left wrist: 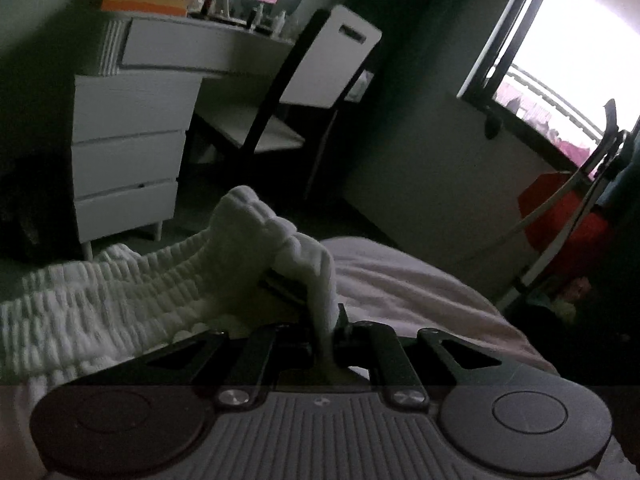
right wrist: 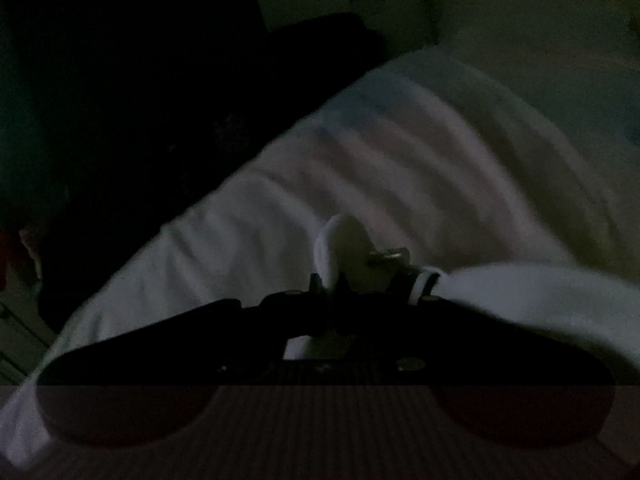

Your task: Fold clothes

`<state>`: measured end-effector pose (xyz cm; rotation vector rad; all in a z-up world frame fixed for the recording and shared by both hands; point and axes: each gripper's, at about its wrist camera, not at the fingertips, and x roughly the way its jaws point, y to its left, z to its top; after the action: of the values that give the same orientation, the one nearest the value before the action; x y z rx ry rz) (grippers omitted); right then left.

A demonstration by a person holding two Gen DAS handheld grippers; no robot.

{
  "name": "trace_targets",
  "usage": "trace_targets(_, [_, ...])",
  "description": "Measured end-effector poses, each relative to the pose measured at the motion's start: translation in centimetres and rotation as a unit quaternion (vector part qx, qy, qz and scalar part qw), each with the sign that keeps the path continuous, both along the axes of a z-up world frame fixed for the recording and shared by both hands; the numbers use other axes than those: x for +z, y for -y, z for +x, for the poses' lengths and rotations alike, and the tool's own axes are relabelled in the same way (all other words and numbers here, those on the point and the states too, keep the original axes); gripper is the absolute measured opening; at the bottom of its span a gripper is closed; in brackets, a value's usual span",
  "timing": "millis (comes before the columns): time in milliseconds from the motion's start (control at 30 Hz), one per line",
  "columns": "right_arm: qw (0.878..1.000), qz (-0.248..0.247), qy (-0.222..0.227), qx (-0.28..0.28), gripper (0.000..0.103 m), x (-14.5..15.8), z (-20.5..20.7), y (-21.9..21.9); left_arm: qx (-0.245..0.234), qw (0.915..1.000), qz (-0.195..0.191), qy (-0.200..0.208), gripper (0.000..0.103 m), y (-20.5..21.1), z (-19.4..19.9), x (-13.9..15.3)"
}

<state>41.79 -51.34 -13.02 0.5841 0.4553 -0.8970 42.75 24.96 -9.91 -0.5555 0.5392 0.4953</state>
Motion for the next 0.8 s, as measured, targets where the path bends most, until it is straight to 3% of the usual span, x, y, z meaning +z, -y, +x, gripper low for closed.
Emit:
trace_targets(133, [0.999, 0.019, 0.004, 0.033, 0.02, 0.2, -0.9, 0.1, -0.012, 0.9999, -0.009, -0.009, 0.017, -0.6, 0.1, 0.0])
trace_targets(200, [0.996, 0.054, 0.038, 0.066, 0.042, 0.8, -2.3, 0.7, -0.009, 0.9999, -0.01, -0.008, 0.023, -1.0, -1.0, 0.4])
trace_targets(233, [0.993, 0.067, 0.056, 0.079, 0.05, 1.2, -3.3, 0.9, -0.007, 0.9999, -0.01, -0.007, 0.046, -1.2, -1.7, 0.8])
trace_targets(267, [0.99, 0.077, 0.073, 0.094, 0.063, 1.6, -4.6, 0.9, -0.008, 0.9999, -0.012, -0.001, 0.061, -1.4, -2.6, 1.1])
trace_targets(433, [0.968, 0.11, 0.159, 0.161, 0.066, 4.0, -12.8, -0.2, -0.049, 0.9973, -0.035, 0.042, 0.076, -2.5, -8.4, 2.4])
trace_targets(533, [0.954, 0.131, 0.208, 0.174, 0.068, 4.7, -18.1, -0.7, -0.046, 0.9956, -0.058, 0.057, 0.081, -3.0, -12.9, 2.5])
trace_targets(567, [0.948, 0.139, 0.224, 0.176, 0.076, 4.9, -20.0, -0.8, -0.043, 0.9949, -0.07, 0.06, 0.081, -3.3, -14.3, 2.3])
trace_targets(600, [0.949, 0.146, 0.223, 0.167, 0.083, 4.7, -21.6, -0.8, -0.038, 0.9942, -0.081, 0.06, 0.081, -3.6, -15.6, 2.1])
trace_targets(800, [0.944, 0.231, 0.2, 0.124, 0.083, 1.2, -29.2, 1.3, -0.001, 0.9852, -0.161, 0.059, 0.082, -4.3, -21.5, -0.6])
